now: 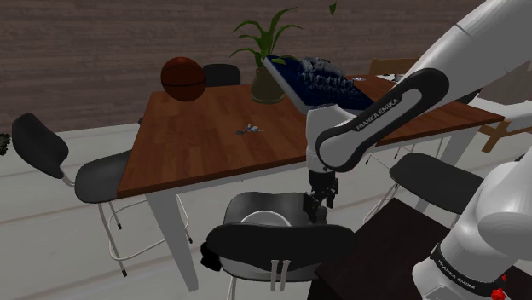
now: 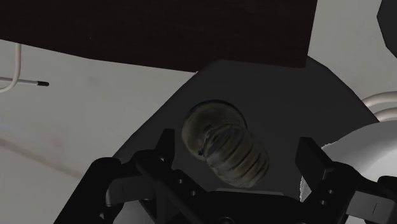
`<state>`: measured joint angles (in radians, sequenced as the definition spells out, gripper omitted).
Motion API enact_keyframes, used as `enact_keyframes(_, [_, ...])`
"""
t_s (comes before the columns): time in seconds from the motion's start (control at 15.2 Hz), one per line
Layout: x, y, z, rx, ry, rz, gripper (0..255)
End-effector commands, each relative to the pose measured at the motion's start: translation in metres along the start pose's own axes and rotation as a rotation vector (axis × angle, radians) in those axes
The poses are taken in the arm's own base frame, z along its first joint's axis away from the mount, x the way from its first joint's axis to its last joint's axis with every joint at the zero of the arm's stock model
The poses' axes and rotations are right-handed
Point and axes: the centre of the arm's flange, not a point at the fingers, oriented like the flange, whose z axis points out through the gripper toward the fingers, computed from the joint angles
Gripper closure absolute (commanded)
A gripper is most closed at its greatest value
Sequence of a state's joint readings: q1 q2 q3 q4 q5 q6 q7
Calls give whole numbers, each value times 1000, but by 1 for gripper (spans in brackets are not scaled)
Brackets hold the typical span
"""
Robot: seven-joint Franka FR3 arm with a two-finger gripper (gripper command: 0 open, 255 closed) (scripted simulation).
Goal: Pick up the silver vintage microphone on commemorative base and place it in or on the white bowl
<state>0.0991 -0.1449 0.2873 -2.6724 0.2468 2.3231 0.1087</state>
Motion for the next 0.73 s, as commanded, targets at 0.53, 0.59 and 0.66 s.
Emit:
enact_keyframes(0.53, [0, 0, 2, 0, 0, 0, 255])
enact_keyframes(0.59, [0, 0, 2, 0, 0, 0, 255])
enact_keyframes(0.66, [0, 0, 2, 0, 0, 0, 255])
